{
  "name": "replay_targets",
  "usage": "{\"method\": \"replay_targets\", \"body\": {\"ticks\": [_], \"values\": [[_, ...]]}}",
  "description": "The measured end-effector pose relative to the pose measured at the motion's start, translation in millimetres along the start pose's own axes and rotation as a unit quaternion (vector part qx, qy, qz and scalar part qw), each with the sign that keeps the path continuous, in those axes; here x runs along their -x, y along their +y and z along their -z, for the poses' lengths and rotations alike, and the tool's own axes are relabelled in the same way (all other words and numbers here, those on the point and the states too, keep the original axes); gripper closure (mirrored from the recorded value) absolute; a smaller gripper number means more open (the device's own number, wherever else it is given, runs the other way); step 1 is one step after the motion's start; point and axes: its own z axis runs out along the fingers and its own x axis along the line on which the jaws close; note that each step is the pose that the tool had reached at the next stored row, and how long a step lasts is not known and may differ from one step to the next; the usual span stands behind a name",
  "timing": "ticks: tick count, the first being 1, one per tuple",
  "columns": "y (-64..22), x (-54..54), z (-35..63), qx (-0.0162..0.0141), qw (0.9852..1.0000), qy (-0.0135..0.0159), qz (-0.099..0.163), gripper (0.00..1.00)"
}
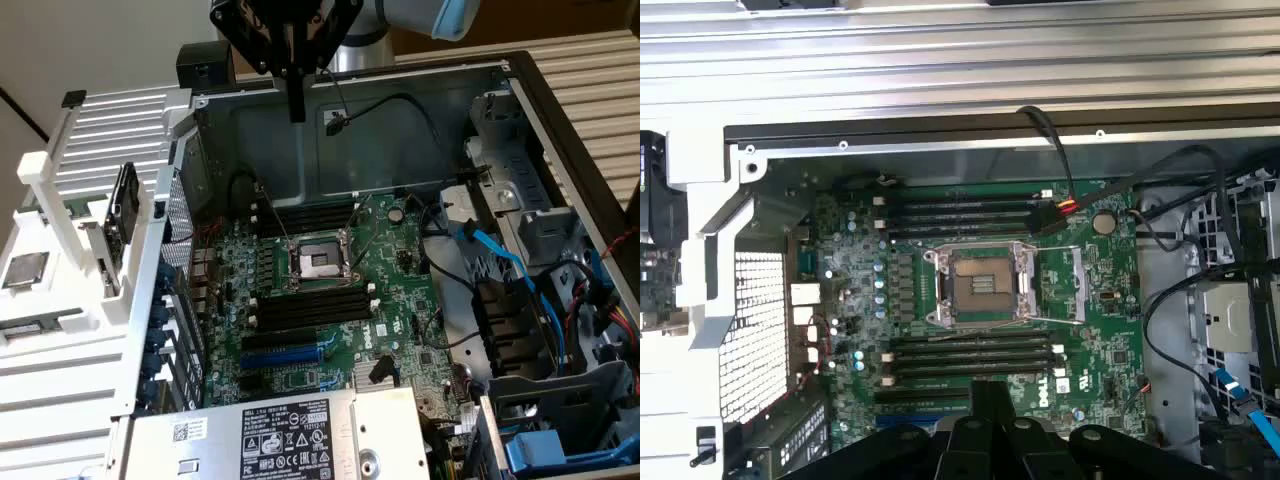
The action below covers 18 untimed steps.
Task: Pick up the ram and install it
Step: 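Reach for the ram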
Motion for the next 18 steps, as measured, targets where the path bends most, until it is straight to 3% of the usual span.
{"method": "replay_targets", "body": {"ticks": [14, 18], "values": [[-0.1, -0.8, 0.1, -0.0001, 1.0000, 0.0000, 0.000, 0.89], [-1.9, -27.2, 0.6, 0.0003, 1.0000, -0.0035, 0.000, 0.89]]}}
